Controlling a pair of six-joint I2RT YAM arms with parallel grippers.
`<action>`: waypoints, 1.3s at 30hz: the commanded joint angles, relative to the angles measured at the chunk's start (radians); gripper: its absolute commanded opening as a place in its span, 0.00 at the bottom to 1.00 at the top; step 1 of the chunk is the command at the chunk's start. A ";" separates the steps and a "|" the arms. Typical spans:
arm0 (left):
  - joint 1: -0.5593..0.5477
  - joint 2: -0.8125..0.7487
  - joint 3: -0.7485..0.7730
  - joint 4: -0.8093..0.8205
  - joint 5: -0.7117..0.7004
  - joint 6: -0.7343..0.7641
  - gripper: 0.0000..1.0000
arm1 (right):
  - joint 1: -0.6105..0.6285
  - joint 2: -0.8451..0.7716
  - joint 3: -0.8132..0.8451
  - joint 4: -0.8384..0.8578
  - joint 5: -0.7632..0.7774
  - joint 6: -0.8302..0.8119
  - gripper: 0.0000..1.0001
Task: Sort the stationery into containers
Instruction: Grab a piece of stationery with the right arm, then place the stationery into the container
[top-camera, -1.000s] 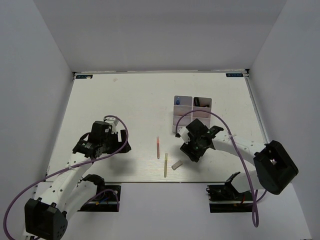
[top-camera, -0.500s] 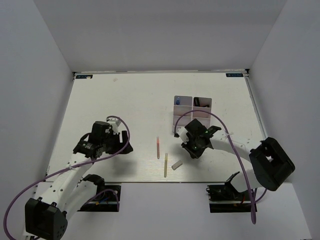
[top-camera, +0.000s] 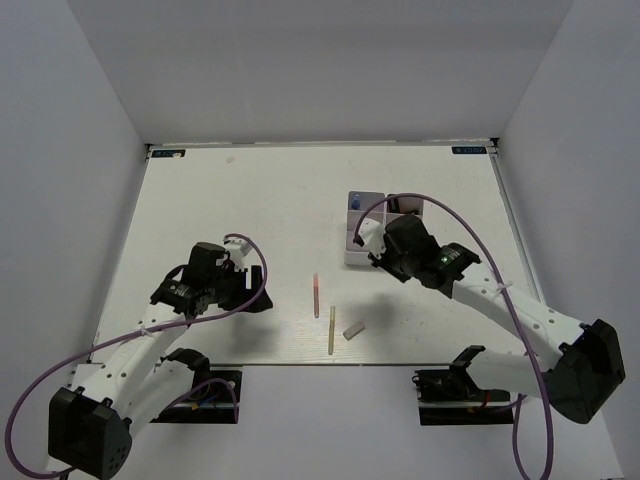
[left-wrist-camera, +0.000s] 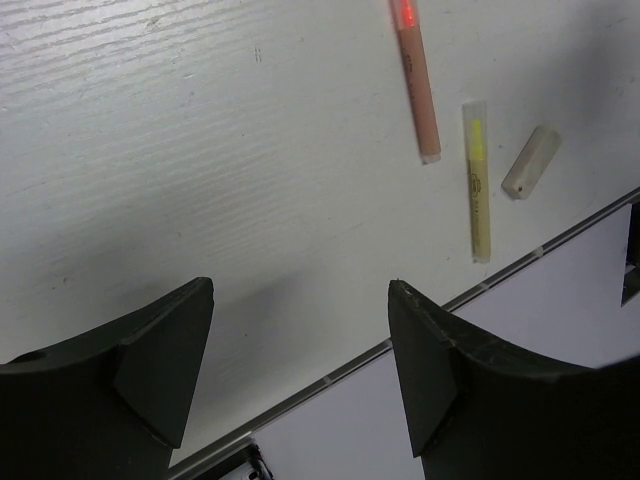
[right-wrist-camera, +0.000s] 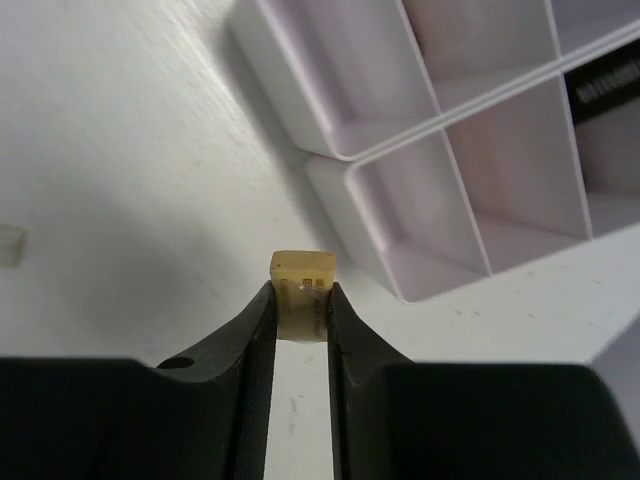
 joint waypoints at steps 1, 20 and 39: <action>-0.002 -0.001 -0.003 0.016 0.027 0.016 0.80 | -0.004 0.029 0.023 0.052 0.203 -0.073 0.00; -0.004 -0.001 -0.003 0.013 0.037 0.024 0.80 | -0.050 0.221 0.075 0.188 0.334 -0.136 0.05; -0.002 -0.001 -0.007 0.020 0.057 0.030 0.67 | -0.094 0.092 0.085 0.054 -0.148 -0.161 0.00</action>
